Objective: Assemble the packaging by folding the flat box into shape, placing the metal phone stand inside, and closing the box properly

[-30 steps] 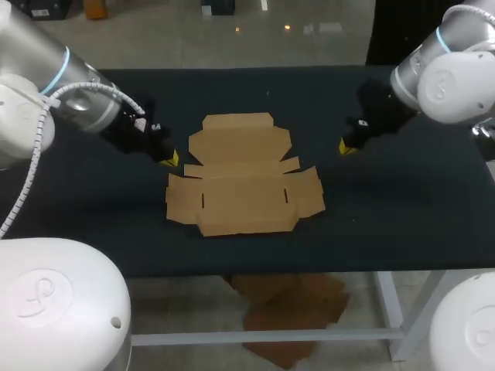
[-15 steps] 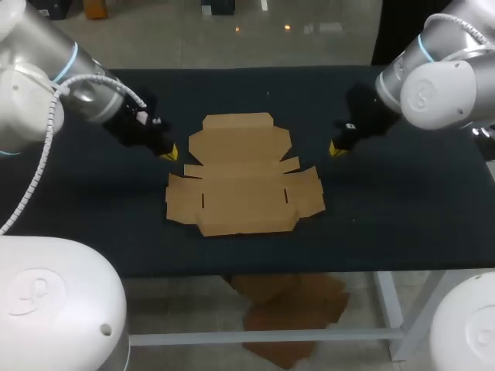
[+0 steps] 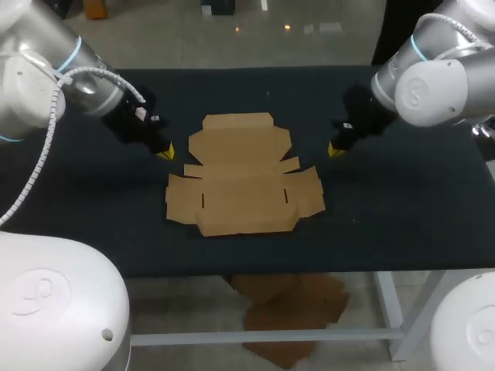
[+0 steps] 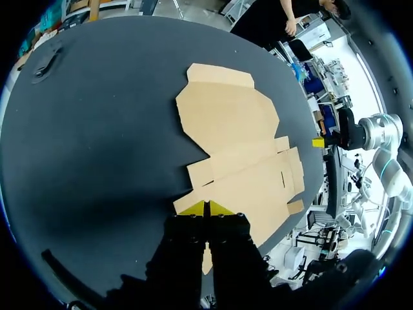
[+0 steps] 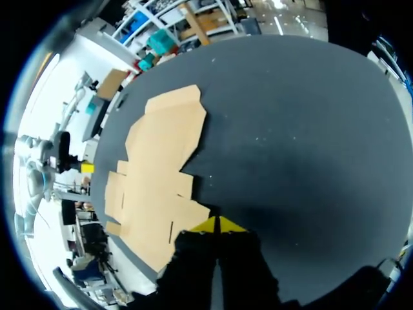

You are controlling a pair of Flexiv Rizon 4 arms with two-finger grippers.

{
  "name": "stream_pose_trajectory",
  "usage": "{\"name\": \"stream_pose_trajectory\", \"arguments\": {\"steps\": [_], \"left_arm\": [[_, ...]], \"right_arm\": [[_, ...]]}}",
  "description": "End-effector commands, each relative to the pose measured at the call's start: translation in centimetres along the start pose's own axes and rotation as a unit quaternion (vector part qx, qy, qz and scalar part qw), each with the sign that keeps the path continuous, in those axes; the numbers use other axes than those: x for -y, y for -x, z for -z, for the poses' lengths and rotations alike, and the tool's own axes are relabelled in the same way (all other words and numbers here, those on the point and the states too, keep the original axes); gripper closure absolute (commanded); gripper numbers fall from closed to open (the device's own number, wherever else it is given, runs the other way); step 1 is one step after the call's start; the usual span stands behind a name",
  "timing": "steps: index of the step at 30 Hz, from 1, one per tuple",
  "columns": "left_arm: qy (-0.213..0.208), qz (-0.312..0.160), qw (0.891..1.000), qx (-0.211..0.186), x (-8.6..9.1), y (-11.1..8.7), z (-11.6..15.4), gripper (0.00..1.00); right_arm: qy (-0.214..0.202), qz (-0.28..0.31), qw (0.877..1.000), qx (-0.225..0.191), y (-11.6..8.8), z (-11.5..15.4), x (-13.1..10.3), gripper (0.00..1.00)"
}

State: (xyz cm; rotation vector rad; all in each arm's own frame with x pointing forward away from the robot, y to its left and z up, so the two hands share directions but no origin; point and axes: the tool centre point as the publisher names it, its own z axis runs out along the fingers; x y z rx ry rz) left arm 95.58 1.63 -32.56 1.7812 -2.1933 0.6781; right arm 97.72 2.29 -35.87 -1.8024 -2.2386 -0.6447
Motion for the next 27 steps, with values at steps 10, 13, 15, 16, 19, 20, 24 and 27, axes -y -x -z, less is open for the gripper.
{"name": "stream_pose_trajectory", "arguments": {"steps": [10,13,15,16,19,20,24,27], "left_arm": [[0.004,-0.005,1.0,-0.017,1.4,1.2,-1.2,1.0],[0.006,-0.008,1.0,-0.02,1.6,1.7,-1.7,1.0],[0.006,-0.011,1.0,-0.027,1.7,1.9,-2.0,1.0],[0.008,-0.012,0.999,-0.029,1.7,2.0,-2.1,1.0],[0.013,-0.018,0.999,-0.035,1.8,2.1,-2.6,1.0],[0.014,-0.02,0.999,-0.038,1.8,2.1,-2.7,1.0],[0.016,-0.023,0.999,-0.039,1.8,2.0,-3.0,1.0],[0.017,-0.024,0.999,-0.038,1.9,2.1,-3.3,1.0]], "right_arm": [[0.007,0.013,1.0,-0.015,-0.5,-1.9,-1.9,1.0],[0.008,0.014,1.0,-0.021,-0.4,-2.6,-2.3,1.0],[0.008,0.014,1.0,-0.023,-0.7,-3.0,-2.5,1.0],[0.008,0.015,1.0,-0.023,-0.8,-3.0,-2.6,1.0],[0.006,0.017,1.0,-0.024,-0.7,-3.5,-3.1,1.0],[0.006,0.016,1.0,-0.025,-0.7,-3.7,-3.2,1.0],[0.002,0.016,0.999,-0.034,-0.9,-4.5,-3.7,1.0],[-0.006,0.019,0.999,-0.038,-1.3,-5.1,-3.9,1.0]]}}
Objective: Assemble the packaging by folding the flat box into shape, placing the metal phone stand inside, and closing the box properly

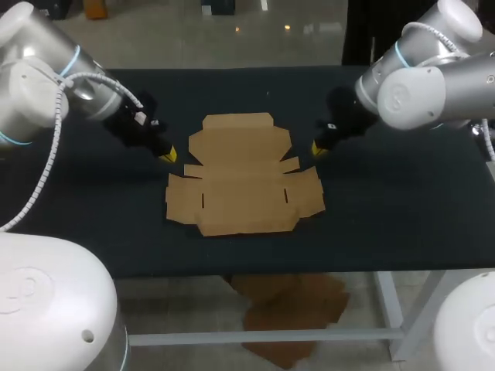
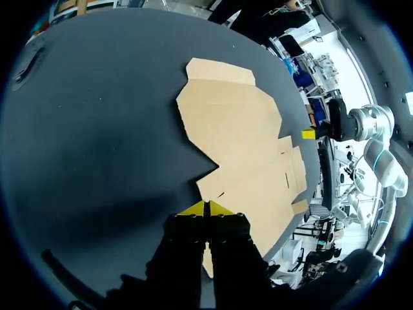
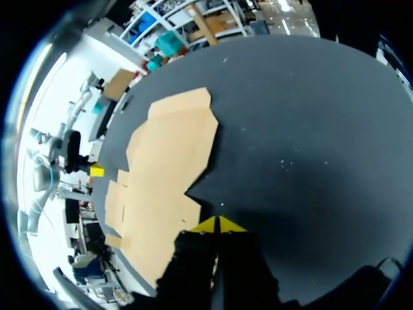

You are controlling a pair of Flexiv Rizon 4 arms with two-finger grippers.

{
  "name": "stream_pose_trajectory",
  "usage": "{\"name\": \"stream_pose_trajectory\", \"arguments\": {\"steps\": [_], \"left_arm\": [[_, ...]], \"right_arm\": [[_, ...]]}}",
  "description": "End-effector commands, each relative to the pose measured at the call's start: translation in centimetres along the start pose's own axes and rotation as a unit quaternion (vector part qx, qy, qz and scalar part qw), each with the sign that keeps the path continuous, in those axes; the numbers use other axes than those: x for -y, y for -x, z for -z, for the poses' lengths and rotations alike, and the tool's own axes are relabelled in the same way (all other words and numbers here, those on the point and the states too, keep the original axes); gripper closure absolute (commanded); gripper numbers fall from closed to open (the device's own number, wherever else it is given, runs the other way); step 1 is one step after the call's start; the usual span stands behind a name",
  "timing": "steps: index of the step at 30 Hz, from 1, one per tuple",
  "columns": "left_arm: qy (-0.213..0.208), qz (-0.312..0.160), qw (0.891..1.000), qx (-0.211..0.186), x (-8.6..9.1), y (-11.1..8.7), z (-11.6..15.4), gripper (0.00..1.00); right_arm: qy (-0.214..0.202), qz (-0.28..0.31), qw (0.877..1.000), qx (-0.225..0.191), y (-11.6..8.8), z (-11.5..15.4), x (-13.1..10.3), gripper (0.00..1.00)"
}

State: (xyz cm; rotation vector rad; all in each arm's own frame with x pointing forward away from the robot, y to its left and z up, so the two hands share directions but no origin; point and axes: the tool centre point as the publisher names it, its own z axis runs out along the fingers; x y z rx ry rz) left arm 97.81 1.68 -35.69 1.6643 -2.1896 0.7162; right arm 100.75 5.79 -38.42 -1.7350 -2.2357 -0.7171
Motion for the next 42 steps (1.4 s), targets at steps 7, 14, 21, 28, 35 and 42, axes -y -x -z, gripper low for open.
{"name": "stream_pose_trajectory", "arguments": {"steps": [7,14,21,28,35,42], "left_arm": [[0.013,0.0,1.0,0.001,0.5,0.1,-0.9,1.0],[0.013,0.0,1.0,0.001,0.6,-0.1,-1.0,1.0],[0.009,0.002,1.0,-0.002,0.7,0.0,-1.1,1.0],[0.005,0.006,1.0,-0.005,0.6,0.4,-1.1,1.0],[0.005,0.012,1.0,-0.004,0.6,0.6,-1.2,1.0],[0.01,0.015,1.0,0.002,0.8,0.9,-1.5,1.0]], "right_arm": [[-0.018,0.009,0.999,-0.029,0.2,-2.3,-1.0,1.0],[-0.024,0.009,0.999,-0.037,0.0,-3.1,-0.9,1.0],[-0.028,0.013,0.998,-0.048,-0.4,-3.7,-0.8,1.0],[-0.036,0.019,0.998,-0.052,-0.9,-4.4,-0.5,1.0],[-0.039,0.019,0.997,-0.056,-1.2,-4.7,-0.3,1.0],[-0.037,0.019,0.997,-0.059,-1.4,-4.7,0.2,1.0]]}}
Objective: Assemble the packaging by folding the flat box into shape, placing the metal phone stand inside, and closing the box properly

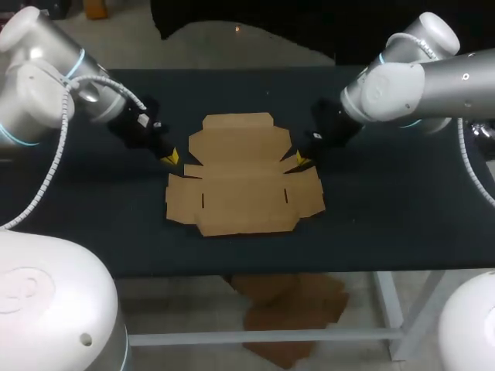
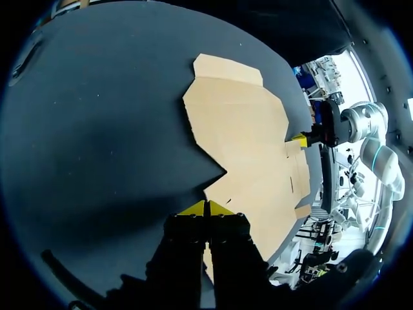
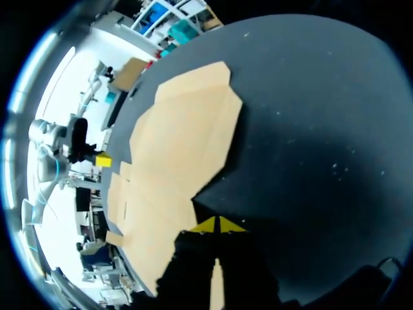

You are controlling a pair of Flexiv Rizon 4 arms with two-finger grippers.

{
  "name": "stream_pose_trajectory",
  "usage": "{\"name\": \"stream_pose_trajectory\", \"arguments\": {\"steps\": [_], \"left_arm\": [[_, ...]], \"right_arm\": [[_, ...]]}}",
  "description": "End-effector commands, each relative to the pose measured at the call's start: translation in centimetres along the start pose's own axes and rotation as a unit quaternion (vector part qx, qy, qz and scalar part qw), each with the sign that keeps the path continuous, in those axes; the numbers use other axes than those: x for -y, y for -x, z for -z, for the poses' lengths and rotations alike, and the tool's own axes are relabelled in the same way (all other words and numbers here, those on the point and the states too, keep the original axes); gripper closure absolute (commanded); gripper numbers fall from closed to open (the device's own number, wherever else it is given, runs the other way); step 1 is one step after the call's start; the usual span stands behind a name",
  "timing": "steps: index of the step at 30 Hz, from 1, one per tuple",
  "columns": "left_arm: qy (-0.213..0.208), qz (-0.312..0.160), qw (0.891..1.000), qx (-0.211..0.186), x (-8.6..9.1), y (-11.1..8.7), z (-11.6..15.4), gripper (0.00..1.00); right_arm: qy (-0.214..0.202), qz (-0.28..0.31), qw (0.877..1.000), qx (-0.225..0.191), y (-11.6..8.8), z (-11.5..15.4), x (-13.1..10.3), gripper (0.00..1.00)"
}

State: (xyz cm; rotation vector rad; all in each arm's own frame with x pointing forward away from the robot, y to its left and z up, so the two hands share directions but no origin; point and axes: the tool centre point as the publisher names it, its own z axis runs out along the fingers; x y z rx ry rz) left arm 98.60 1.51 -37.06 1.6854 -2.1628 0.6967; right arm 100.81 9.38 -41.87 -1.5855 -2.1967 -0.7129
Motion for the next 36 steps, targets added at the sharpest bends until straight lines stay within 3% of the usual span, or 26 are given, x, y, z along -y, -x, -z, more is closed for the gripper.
{"name": "stream_pose_trajectory", "arguments": {"steps": [1,7,23,36], "left_arm": [[0.006,0.002,1.0,0.003,0.3,0.1,-0.4,1.0],[0.009,0.0,1.0,0.01,0.2,0.2,-0.8,1.0],[-0.04,-0.004,0.999,-0.003,-0.5,1.4,-1.6,1.0],[-0.027,-0.011,1.0,-0.012,-0.3,1.5,-2.7,1.0]], "right_arm": [[0.0,0.001,1.0,-0.004,0.0,0.0,0.1,1.0],[0.001,0.001,1.0,-0.005,-0.1,0.0,0.3,1.0],[0.001,0.003,1.0,-0.005,-0.3,0.0,0.4,1.0],[0.0,0.003,1.0,-0.006,-0.3,-0.1,0.5,1.0]]}}
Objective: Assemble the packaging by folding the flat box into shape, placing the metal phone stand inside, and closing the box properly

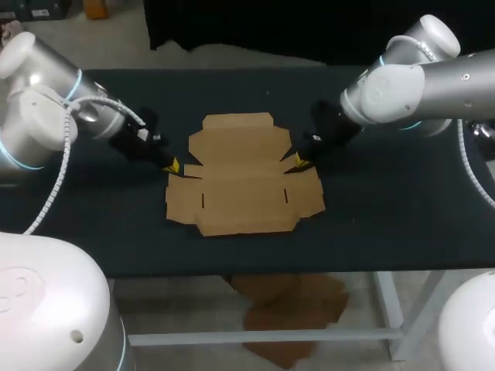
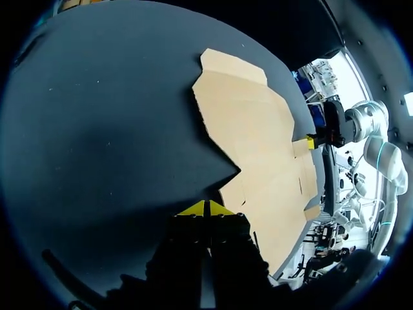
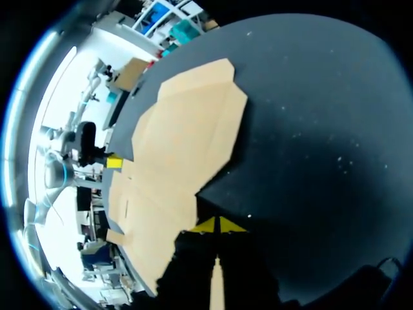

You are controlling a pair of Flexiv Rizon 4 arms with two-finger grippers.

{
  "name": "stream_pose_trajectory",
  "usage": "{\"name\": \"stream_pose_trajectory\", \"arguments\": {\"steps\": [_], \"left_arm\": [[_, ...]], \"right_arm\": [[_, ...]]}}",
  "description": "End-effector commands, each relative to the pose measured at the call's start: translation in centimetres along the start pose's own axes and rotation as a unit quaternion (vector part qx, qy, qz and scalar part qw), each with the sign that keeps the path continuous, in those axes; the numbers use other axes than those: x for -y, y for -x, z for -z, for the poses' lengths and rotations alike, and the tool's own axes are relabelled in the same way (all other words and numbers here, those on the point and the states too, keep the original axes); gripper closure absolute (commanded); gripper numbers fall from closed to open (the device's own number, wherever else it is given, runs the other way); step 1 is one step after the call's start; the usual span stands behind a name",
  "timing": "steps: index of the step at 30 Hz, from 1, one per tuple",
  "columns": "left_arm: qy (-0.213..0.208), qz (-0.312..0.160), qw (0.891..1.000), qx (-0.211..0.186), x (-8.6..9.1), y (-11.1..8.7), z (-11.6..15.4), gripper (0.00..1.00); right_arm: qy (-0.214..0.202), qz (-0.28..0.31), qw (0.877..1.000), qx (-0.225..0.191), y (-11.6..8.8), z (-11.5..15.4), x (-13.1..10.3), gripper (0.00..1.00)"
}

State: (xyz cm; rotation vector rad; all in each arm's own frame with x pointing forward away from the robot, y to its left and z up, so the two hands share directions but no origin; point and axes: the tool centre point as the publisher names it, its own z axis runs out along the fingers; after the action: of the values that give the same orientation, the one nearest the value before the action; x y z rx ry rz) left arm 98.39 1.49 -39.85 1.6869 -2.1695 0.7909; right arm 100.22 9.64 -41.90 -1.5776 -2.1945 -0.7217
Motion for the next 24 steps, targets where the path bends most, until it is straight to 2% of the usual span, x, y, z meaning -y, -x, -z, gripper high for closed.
{"name": "stream_pose_trajectory", "arguments": {"steps": [1,11,24], "left_arm": [[0.006,-0.002,1.0,-0.005,0.4,0.1,-0.5,1.0],[0.013,-0.006,1.0,-0.012,0.5,0.0,-1.0,1.0],[0.019,-0.027,0.999,-0.026,0.4,-1.5,-1.5,1.0]], "right_arm": [[-0.001,0.001,1.0,-0.002,0.1,0.0,0.0,1.0],[-0.001,0.0,1.0,-0.003,0.1,-0.1,0.1,1.0],[-0.002,-0.001,1.0,-0.004,0.0,-0.3,0.2,1.0]]}}
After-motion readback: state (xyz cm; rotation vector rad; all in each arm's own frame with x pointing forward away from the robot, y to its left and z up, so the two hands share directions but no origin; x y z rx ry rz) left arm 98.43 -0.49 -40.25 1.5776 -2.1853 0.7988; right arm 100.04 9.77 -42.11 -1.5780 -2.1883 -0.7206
